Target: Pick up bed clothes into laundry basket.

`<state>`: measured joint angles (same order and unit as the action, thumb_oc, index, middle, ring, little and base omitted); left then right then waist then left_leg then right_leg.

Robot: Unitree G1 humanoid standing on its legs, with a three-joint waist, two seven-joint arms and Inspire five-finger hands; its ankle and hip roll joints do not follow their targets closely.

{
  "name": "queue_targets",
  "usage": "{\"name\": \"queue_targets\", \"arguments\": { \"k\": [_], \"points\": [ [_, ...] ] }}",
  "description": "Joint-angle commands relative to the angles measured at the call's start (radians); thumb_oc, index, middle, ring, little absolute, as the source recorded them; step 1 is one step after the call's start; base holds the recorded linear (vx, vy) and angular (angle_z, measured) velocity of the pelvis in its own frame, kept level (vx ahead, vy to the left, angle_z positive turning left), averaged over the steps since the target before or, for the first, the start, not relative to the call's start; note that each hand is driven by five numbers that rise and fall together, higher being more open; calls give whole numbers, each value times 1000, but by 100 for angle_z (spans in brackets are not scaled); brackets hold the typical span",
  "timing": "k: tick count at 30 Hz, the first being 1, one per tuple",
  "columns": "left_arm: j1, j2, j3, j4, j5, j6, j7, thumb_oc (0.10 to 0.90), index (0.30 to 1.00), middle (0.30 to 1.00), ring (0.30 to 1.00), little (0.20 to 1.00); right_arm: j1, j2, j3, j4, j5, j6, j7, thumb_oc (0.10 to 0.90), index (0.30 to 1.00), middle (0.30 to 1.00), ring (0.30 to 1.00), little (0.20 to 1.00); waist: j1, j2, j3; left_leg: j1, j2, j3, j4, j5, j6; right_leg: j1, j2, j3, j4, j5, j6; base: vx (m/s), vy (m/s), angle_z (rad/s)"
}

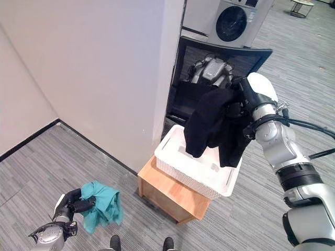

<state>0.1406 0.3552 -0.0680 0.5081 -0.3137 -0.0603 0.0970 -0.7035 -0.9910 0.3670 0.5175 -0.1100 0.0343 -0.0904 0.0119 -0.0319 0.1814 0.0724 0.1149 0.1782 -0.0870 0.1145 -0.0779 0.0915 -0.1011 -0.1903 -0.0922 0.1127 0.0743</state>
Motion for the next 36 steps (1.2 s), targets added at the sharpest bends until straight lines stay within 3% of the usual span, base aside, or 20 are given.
{"name": "queue_targets", "arguments": {
  "k": [1,14,21,22,23,29,34,36],
  "points": [
    [-68,47,-38,-19,-12,-92,-8,400,300,300,300,300,-178,2,-19,97,-28,-25,-77,400,300,300,300,300,16,-12,-62,3,55,1,0,-47,-71,4,-31,-45,5,-104,71,-6,-5,3],
    [-80,48,-47,-1,-24,-94,-15,400,300,300,300,300,-157,107,-8,239,-27,-10,-76,400,300,300,300,300,23,25,-12,-58,55,-4,0,-32,-71,-57,-41,-48,5,-97,75,-16,-4,1],
    [-100,47,-78,24,-22,-94,-21,400,300,300,300,300,-177,237,24,444,-17,-5,-72,400,300,300,300,300,41,34,-1,-65,55,-7,0,-29,-69,-61,-41,-48,5,-100,75,0,0,0],
    [-107,47,-85,33,-25,-93,-21,400,300,300,300,300,-187,253,24,478,-11,-1,-75,536,505,505,505,505,45,34,1,-69,55,-10,0,-27,-69,-63,-41,-49,5,-100,75,0,0,0],
    [-118,48,-88,37,-29,-93,-19,400,300,300,300,300,-201,266,30,515,-14,1,-78,800,900,900,900,900,49,33,4,-75,53,-12,0,-26,-70,-68,-42,-50,5,-98,75,0,0,0],
    [-150,52,-95,72,-30,-95,-9,400,300,300,300,300,-238,266,35,604,-25,7,-90,800,900,900,900,900,52,34,5,-91,54,-23,0,-24,-73,-75,-40,-59,5,-103,74,-3,-6,12],
    [-159,59,-66,87,9,-100,21,400,300,300,300,300,-169,248,-24,488,-1,-12,-139,800,900,900,900,900,44,34,2,-68,53,-21,0,-34,-70,-47,-43,-56,5,-109,77,0,0,0],
    [-159,76,-27,85,30,-102,32,400,300,300,300,300,-40,204,-109,328,-14,-28,-169,800,900,900,900,900,33,33,-13,-46,51,-15,0,-44,-67,-28,-49,-54,5,-109,83,68,33,0]
  ]
}}
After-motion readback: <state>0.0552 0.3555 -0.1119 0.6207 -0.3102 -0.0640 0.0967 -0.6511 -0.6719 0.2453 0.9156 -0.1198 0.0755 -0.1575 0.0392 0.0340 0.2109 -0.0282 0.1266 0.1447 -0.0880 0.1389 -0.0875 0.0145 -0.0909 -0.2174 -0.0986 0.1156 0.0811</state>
